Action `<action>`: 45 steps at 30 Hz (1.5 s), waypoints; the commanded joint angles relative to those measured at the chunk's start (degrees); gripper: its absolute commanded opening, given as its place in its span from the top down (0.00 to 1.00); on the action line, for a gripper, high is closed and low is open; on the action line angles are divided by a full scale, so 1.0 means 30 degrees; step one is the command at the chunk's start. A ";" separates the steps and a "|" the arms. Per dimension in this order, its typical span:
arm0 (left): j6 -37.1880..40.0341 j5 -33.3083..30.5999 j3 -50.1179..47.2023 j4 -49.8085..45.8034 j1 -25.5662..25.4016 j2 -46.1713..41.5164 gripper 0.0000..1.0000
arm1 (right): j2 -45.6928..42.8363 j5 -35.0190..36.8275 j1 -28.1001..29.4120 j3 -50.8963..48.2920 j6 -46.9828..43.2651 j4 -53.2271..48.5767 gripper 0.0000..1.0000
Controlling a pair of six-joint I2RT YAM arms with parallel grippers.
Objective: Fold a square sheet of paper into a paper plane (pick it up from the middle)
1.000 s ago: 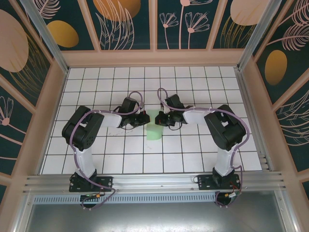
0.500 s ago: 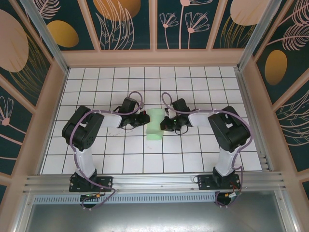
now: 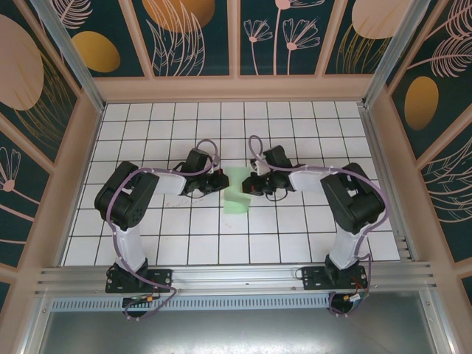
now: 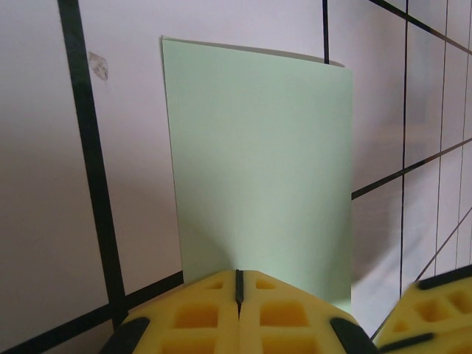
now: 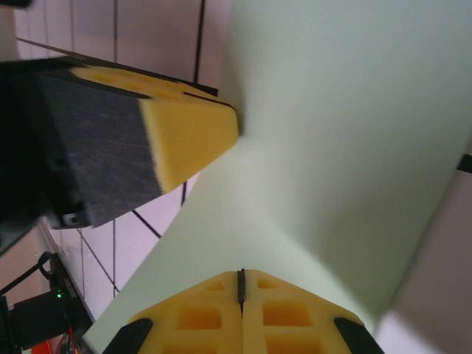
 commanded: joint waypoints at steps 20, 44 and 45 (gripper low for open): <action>0.0000 -0.4510 -0.1526 -0.4345 0.0153 0.2505 1.00 | -0.1857 -0.1425 0.0374 -0.4548 -0.0592 -0.0813 1.00; -0.0186 -0.4825 -0.1681 -0.4341 0.0159 0.2077 1.00 | -0.1876 0.0533 0.1215 -0.4625 0.1037 0.0290 1.00; -0.0190 -0.4883 -0.1673 -0.4359 0.0142 0.2035 1.00 | -0.2179 0.0325 0.1216 -0.4956 0.0756 -0.0049 1.00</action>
